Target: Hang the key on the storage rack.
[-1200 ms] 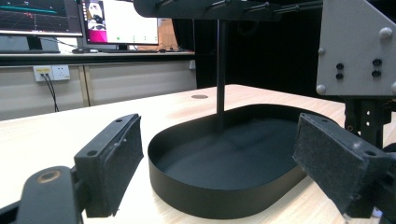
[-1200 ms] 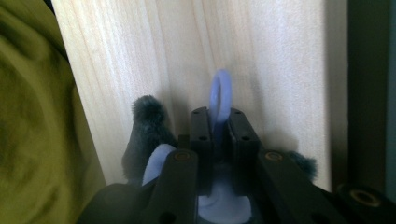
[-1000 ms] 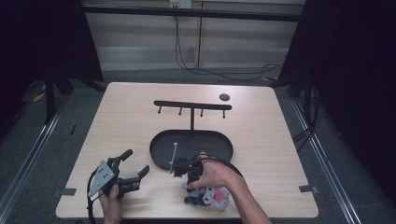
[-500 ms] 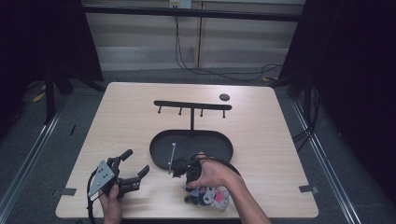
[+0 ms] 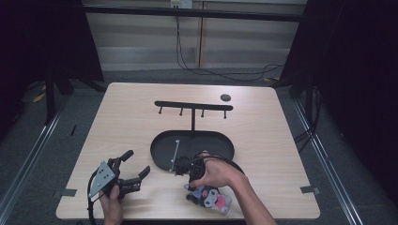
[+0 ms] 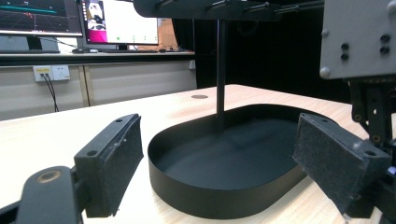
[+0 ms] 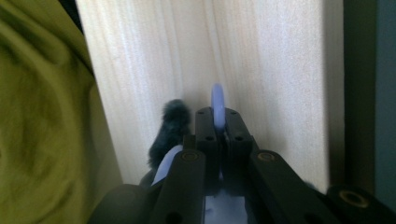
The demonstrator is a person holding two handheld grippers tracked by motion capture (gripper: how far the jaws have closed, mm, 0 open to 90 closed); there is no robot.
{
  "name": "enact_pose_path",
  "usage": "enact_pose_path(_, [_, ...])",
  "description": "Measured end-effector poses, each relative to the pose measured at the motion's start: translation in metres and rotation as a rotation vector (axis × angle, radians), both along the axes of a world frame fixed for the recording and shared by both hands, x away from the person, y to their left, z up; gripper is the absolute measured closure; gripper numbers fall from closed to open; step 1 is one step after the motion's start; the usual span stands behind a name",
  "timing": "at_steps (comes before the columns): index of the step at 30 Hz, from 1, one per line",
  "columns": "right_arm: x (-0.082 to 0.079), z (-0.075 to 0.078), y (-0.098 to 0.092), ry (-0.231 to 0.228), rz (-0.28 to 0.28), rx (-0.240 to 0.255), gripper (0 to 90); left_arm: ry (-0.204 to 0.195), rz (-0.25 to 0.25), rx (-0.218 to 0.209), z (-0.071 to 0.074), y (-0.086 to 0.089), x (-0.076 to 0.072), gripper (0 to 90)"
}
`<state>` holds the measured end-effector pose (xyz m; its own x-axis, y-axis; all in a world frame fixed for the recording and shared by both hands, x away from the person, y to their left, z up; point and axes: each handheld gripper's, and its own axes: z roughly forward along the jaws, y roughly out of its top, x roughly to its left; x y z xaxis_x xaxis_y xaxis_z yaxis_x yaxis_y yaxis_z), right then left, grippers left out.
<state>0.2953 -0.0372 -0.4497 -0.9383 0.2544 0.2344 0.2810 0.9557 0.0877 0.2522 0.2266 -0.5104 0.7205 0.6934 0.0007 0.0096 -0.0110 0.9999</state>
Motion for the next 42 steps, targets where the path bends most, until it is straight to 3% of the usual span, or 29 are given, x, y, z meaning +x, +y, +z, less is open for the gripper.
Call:
enact_pose_path(12, [-0.001, 0.016, -0.006, -0.008, 0.011, -0.027, 87.4, 0.000, 0.000, 0.000, 0.000, 0.000, 0.000, 15.4])
enact_pose_path(25, [0.003, 0.041, -0.019, -0.054, -0.018, 0.006, 87.4, 0.000, 0.000, 0.000, 0.000, 0.000, 0.000, 15.4])
enact_pose_path(28, [0.001, 0.046, -0.022, -0.057, -0.032, 0.032, 87.4, 0.000, 0.000, 0.000, 0.000, 0.000, 0.000, 15.4])
enact_pose_path(42, [0.004, 0.077, -0.033, -0.112, -0.033, 0.056, 87.4, 0.000, 0.000, 0.000, 0.000, 0.000, 0.000, 15.4])
